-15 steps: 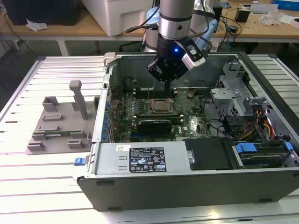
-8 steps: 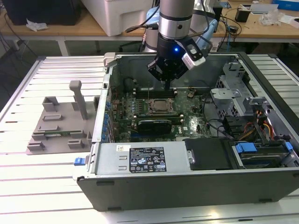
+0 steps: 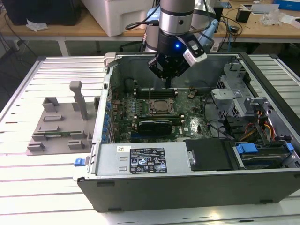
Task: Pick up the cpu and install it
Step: 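Install the first cpu locking lever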
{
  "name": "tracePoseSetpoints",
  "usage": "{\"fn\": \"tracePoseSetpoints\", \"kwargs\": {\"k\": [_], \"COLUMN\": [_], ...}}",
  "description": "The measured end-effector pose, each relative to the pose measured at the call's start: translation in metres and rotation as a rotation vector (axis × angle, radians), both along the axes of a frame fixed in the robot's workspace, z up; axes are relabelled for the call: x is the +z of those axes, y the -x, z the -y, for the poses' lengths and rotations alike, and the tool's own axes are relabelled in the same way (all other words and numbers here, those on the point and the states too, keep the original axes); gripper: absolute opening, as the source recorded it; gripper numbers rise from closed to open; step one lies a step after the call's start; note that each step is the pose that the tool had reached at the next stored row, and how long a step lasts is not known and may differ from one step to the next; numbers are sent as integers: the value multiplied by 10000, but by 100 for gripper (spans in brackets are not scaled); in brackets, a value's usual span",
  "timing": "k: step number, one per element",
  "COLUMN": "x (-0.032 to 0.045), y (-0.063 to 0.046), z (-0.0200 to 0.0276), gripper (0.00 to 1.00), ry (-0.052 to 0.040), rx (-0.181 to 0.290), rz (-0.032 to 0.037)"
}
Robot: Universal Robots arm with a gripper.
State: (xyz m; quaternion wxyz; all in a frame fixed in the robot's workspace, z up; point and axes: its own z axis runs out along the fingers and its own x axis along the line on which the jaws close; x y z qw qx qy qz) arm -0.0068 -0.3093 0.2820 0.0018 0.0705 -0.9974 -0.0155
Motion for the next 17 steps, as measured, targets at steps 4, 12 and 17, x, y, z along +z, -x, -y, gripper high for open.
{"fn": "tracePoseSetpoints", "kwargs": {"k": [4,12,17], "x": [51,89,90], "y": [0,0,20], "z": [0,0,0], "gripper": [10,10,10], "ry": [0,-3,0], "rx": [0,1,0], "rz": [0,1,0]}}
